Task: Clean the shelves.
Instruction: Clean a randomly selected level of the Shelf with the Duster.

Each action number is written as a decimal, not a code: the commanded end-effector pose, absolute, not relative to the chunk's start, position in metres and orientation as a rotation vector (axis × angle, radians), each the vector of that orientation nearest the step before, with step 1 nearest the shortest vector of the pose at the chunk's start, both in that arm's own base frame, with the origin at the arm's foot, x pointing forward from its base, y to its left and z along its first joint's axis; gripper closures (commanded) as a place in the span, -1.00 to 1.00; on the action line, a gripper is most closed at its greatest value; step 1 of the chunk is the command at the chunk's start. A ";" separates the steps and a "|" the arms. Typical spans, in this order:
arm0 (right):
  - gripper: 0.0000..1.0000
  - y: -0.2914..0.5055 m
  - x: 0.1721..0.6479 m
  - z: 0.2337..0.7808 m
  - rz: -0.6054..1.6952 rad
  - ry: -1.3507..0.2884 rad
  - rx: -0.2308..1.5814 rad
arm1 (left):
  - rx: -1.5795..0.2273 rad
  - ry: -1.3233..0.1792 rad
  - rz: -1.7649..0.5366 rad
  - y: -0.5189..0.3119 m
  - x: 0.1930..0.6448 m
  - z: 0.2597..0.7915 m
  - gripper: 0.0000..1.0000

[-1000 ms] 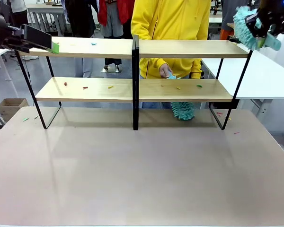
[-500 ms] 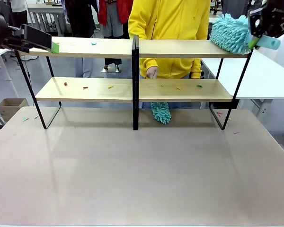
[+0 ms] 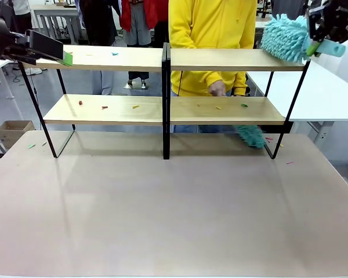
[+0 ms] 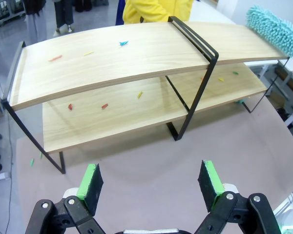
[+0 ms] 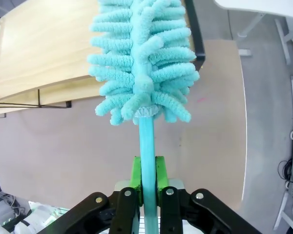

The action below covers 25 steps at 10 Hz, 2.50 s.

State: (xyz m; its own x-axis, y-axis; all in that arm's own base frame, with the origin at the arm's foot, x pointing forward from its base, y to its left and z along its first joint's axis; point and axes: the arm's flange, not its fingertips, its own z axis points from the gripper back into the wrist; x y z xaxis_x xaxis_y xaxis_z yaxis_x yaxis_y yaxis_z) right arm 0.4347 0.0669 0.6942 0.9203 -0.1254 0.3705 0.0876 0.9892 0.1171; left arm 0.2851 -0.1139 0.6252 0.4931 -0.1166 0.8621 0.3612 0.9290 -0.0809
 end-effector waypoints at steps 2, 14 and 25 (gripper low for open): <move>0.75 0.093 0.447 0.713 -0.245 -0.335 0.076 | -0.267 -1.017 -0.294 -0.113 0.285 0.625 -1.00; 0.75 0.101 0.464 0.699 -0.338 -0.333 0.102 | -0.267 -1.017 -0.294 -0.113 0.285 0.625 -1.00; 0.75 -0.178 0.273 0.792 0.429 -0.313 0.731 | -0.267 -1.017 -0.294 -0.113 0.285 0.625 -1.00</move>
